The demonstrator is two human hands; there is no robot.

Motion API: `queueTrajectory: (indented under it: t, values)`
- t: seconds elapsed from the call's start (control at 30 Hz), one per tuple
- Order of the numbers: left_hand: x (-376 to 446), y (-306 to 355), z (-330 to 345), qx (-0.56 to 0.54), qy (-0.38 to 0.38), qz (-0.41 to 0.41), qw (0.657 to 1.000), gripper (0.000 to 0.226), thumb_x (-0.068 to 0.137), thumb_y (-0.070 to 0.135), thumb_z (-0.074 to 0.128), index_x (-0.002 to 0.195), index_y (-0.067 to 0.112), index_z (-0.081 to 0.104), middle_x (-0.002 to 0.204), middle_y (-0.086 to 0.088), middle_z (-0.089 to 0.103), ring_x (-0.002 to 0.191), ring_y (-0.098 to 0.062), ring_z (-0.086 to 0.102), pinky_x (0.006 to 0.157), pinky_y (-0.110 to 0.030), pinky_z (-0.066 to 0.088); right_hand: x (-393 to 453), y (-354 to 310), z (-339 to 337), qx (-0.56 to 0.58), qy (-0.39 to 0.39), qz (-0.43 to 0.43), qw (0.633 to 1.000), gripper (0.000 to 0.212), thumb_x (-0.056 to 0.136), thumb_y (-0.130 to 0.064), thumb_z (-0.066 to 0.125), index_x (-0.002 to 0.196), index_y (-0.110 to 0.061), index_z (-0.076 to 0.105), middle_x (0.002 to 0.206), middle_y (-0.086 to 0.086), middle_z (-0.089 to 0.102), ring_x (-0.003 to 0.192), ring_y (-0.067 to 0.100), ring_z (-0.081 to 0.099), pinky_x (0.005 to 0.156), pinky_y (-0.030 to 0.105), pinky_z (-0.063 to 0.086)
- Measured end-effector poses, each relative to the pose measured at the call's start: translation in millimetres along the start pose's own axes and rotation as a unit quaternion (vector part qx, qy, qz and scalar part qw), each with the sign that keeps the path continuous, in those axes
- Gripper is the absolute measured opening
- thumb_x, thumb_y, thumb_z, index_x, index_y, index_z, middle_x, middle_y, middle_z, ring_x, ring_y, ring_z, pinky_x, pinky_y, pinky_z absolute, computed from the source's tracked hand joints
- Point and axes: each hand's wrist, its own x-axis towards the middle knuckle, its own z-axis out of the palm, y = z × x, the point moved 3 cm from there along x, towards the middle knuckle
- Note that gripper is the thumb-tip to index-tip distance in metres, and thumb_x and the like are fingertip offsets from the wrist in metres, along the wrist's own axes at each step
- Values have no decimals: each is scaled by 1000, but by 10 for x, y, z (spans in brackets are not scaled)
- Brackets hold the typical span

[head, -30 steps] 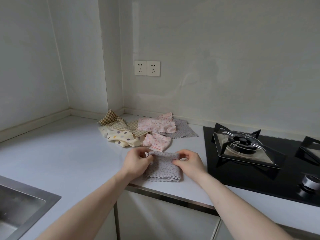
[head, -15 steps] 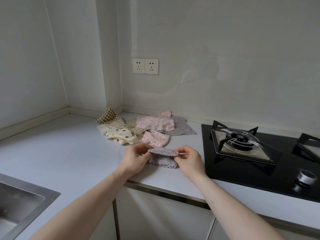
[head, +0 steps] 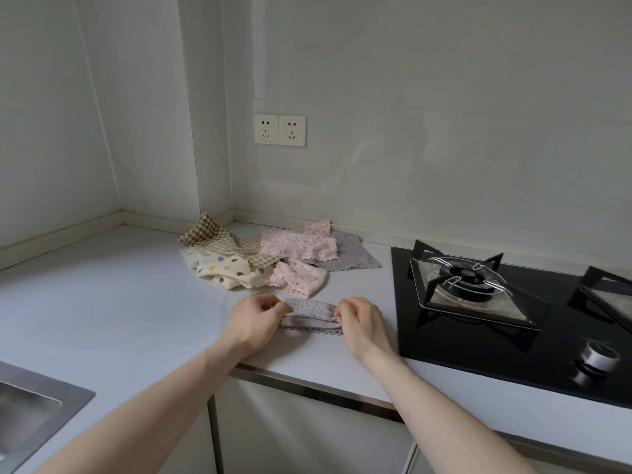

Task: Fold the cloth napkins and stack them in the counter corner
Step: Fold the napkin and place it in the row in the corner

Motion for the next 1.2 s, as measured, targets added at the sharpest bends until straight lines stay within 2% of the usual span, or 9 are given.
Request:
queueTrajectory:
  t: [0.27, 0.43, 0.53, 0.67, 0.8, 0.93, 1.0, 1.1, 1.2]
  values:
    - [29, -10, 27, 56, 13, 37, 998, 30, 78, 53, 78, 74, 26, 66, 78, 11, 68, 78, -7, 62, 76, -38, 54, -61, 53, -12, -74, -19, -63, 995, 21, 88, -49, 59, 84, -32, 46, 79, -12, 57, 84, 14, 57, 75, 39, 51]
    - [-5, 3, 45, 56, -10, 29, 998, 46, 71, 62, 69, 109, 41, 53, 108, 25, 58, 103, -3, 56, 92, -31, 47, -72, 93, -20, 20, -30, -45, 998, 30, 88, -30, 71, 95, -34, 42, 82, -9, 61, 75, 8, 59, 69, 40, 51]
    - [-6, 8, 75, 87, -34, 33, 995, 53, 77, 72, 62, 122, 46, 53, 106, 39, 48, 109, 0, 51, 97, -29, 41, -72, 121, -11, 62, -31, -38, 997, 36, 86, -18, 74, 100, -33, 44, 89, -11, 64, 77, 5, 63, 68, 34, 52]
    - [6, -17, 44, 64, -50, 4, 997, 38, 80, 73, 58, 99, 41, 61, 101, 30, 61, 107, 1, 54, 90, -28, 43, -75, 148, 29, 92, -38, -25, 995, 43, 83, -11, 74, 104, -34, 45, 96, -12, 64, 84, 9, 65, 69, 30, 52]
    - [14, 40, -5, 36, -79, -76, 993, 23, 78, 55, 64, 87, 34, 61, 94, 20, 65, 98, -4, 58, 84, -31, 47, -57, 74, -17, 126, -87, 50, 987, 46, 83, -7, 77, 113, -33, 53, 108, -14, 65, 97, 4, 66, 81, 21, 53]
    - [19, 544, -75, -57, -135, -230, 962, 12, 85, 28, 67, 87, 22, 57, 84, 4, 65, 80, -19, 62, 67, -29, 51, -54, -173, -302, 133, -190, 187, 955, 20, 85, -13, 77, 94, -27, 65, 87, -8, 73, 78, 3, 68, 67, 18, 49]
    - [-1, 892, -159, -78, -181, -274, 941, 11, 89, 22, 65, 93, 16, 57, 88, -2, 67, 79, -20, 64, 70, -36, 55, -165, -320, -604, 141, -204, 242, 938, 7, 90, -20, 75, 91, -20, 68, 82, -4, 75, 80, 14, 71, 65, 19, 51]
    - [-166, 1481, -453, -54, -204, -224, 952, 14, 92, 31, 65, 93, 22, 55, 93, 2, 65, 84, -16, 61, 67, -27, 49, -473, -625, -1186, 160, -209, 280, 923, 8, 96, -26, 70, 93, -19, 70, 78, 2, 76, 76, 20, 74, 67, 31, 56]
    - [-418, 1929, -736, -81, -228, -193, 951, 20, 94, 47, 63, 91, 29, 53, 89, 9, 64, 78, -7, 59, 64, -18, 42, -670, -984, -1701, 208, -208, 301, 907, 13, 99, -25, 66, 98, -14, 72, 81, 9, 76, 71, 21, 73, 61, 26, 52]
